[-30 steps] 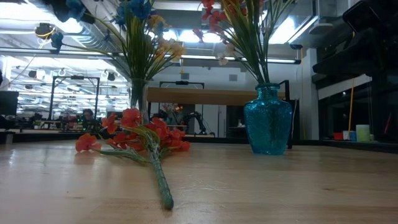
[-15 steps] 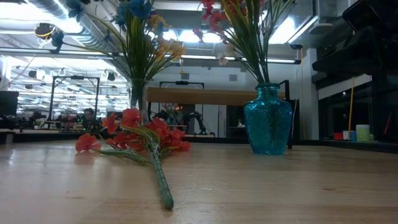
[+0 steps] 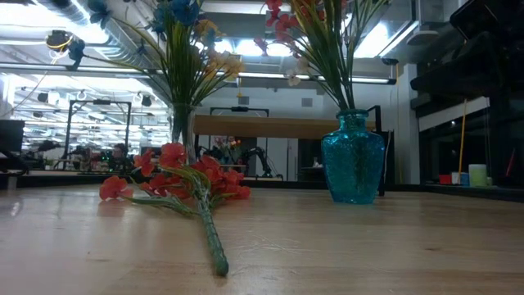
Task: Pick and place flowers into a vace then onto a shelf
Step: Put the orange flowers into the blue vase
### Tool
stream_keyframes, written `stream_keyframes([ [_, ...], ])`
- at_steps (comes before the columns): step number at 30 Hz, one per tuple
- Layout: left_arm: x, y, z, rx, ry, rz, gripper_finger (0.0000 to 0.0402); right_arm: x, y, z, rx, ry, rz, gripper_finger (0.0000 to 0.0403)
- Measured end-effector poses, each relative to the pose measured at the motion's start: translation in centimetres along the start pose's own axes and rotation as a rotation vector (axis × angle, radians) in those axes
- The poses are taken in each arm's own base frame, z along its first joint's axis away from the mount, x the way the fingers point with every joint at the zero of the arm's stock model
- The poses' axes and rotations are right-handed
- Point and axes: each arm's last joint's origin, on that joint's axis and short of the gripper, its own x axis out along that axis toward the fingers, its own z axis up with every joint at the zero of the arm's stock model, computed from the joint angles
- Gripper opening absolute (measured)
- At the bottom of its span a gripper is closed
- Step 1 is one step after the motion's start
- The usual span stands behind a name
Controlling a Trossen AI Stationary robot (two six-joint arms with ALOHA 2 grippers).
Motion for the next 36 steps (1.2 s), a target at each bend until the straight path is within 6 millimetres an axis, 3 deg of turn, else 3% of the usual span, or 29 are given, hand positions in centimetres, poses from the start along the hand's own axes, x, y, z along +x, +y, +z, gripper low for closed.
stream_keyframes([
  [7, 3.2, -5.7, -0.6, 0.076, 0.080, 0.075, 0.0002, 0.0, 0.0, 0.0, -0.002, 0.000, 0.000, 0.0014],
  [12, 5.2, -7.8, -0.3, 0.135, 0.096, 0.124, 0.0005, 0.0, 0.0, 0.0, -0.032, 0.001, 0.000, 0.0014],
  [19, 7.1, -8.4, 1.8, 0.243, 0.065, 0.183, 0.0006, 0.0, 0.0, 0.0, -0.067, -0.003, 0.000, 0.0014],
  [26, 8.6, -8.5, 4.3, 0.336, 0.005, 0.105, 0.0015, 0.0, 0.0, 0.0, -0.078, -0.004, 0.000, 0.0014],
  [36, 9.6, -7.9, 6.1, 0.473, -0.027, 0.080, 0.0106, 0.0, 0.0, 0.0, -0.084, 0.000, 0.000, 0.0014],
])
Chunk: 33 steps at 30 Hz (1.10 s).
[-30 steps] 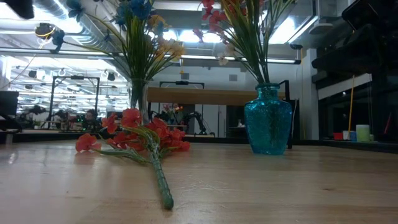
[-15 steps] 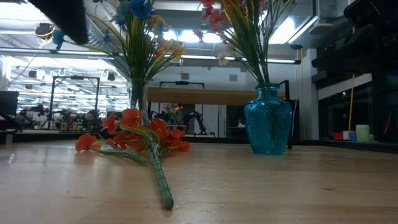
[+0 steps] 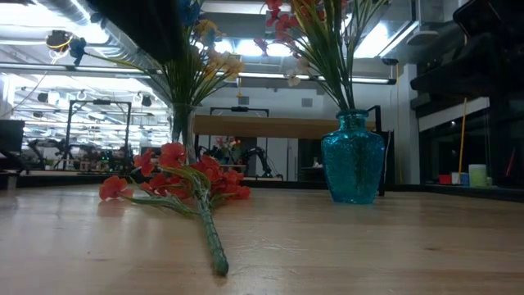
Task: Pick and place flowers into a vace then onto a shelf
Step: Put the orange flowers into the blue vase
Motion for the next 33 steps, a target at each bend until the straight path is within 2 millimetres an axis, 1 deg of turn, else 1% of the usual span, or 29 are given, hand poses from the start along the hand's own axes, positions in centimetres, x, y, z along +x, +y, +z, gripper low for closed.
stream_keyframes([
  [5, 1.3, -0.4, -0.4, 0.093, -0.019, -0.001, 0.0149, 0.0, 0.0, -0.1, 0.012, 0.009, 0.000, 0.0014],
  [9, 2.6, -0.9, -1.1, 0.101, -0.028, 0.002, 0.0164, 0.0, 0.0, -0.1, 0.026, 0.009, 0.001, 0.0014],
  [16, 4.0, -1.1, -2.1, 0.210, -0.011, 0.013, 0.0166, 0.0, 0.0, -0.1, 0.025, 0.009, 0.001, 0.0014],
  [26, 7.3, 0.4, -2.5, 0.252, -0.005, -0.020, 0.0166, 0.0, 0.0, -0.1, 0.026, 0.009, 0.001, 0.0014],
  [30, 8.1, 0.8, -2.8, 0.267, 0.007, -0.052, 0.0161, 0.0, 0.0, -0.1, 0.025, 0.009, 0.001, 0.0014],
  [33, 8.5, 0.7, -3.1, 0.321, 0.003, -0.056, 0.0157, 0.0, 0.0, -0.1, 0.025, 0.010, 0.001, 0.0014],
])
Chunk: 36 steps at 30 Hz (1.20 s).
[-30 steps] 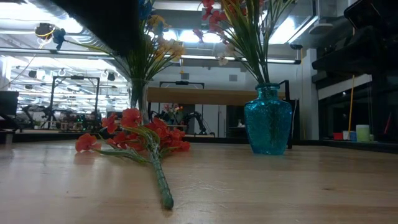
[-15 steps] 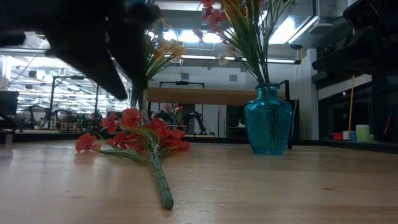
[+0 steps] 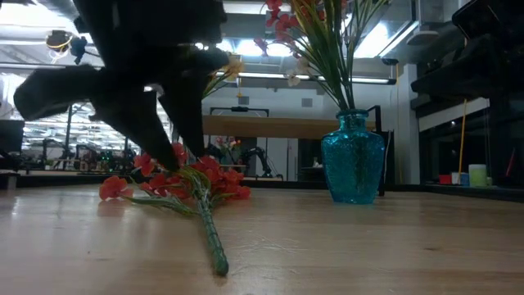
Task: Pick and place flowers into a vace then onto a shelf
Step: Put the orange flowers into the blue vase
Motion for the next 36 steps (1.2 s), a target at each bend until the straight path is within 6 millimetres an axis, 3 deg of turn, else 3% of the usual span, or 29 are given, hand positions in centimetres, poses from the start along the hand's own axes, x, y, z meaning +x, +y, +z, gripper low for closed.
stream_keyframes([
  [11, 1.1, 0.0, -0.4, 0.114, 0.009, 0.009, 0.0152, 0.0, 0.0, 0.0, 0.000, 0.005, -0.001, 0.0014],
  [19, 4.0, -0.8, -0.4, 0.267, 0.065, 0.031, 0.0149, 0.0, 0.0, -0.1, -0.002, 0.010, -0.001, 0.0014],
  [24, 4.6, -1.1, -0.4, 0.285, 0.090, 0.097, 0.0144, 0.0, 0.0, -0.2, -0.005, 0.017, -0.002, 0.0014],
  [36, 4.4, -1.4, -0.1, 0.247, 0.048, 0.071, 0.0037, 0.0, 0.0, -0.2, 0.019, 0.018, -0.003, 0.0014],
])
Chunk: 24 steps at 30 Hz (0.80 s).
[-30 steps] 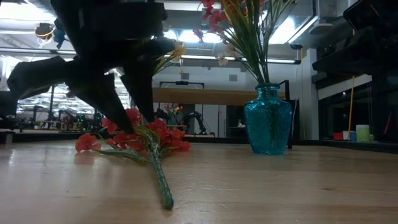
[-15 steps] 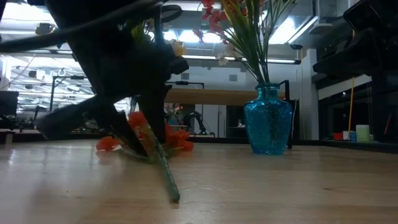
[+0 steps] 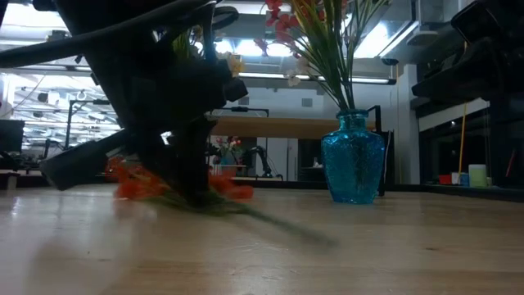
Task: Pick and place flowers into a vace then onto a shelf
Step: Put the orange flowers into the blue vase
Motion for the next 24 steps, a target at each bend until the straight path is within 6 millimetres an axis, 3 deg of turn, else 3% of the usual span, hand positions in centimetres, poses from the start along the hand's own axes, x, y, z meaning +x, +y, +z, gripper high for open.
stream_keyframes([
  [3, -0.1, -0.2, 0.1, 0.002, -0.004, 0.006, 0.0010, 0.0, 0.0, 0.0, 0.001, 0.000, 0.000, 0.0014],
  [7, -0.8, -0.8, 0.6, 0.032, 0.000, 0.091, 0.0009, 0.0, 0.0, 0.0, 0.010, 0.000, 0.000, 0.0014],
  [16, -4.8, -1.5, 3.4, 0.185, -0.040, 0.331, 0.0005, 0.0, 0.0, 0.1, 0.144, -0.007, 0.003, 0.0014],
  [24, -7.4, -0.6, 5.4, 0.285, -0.052, 0.457, 0.0005, 0.0, 0.5, 1.2, 0.211, -0.068, 0.037, 0.0014],
])
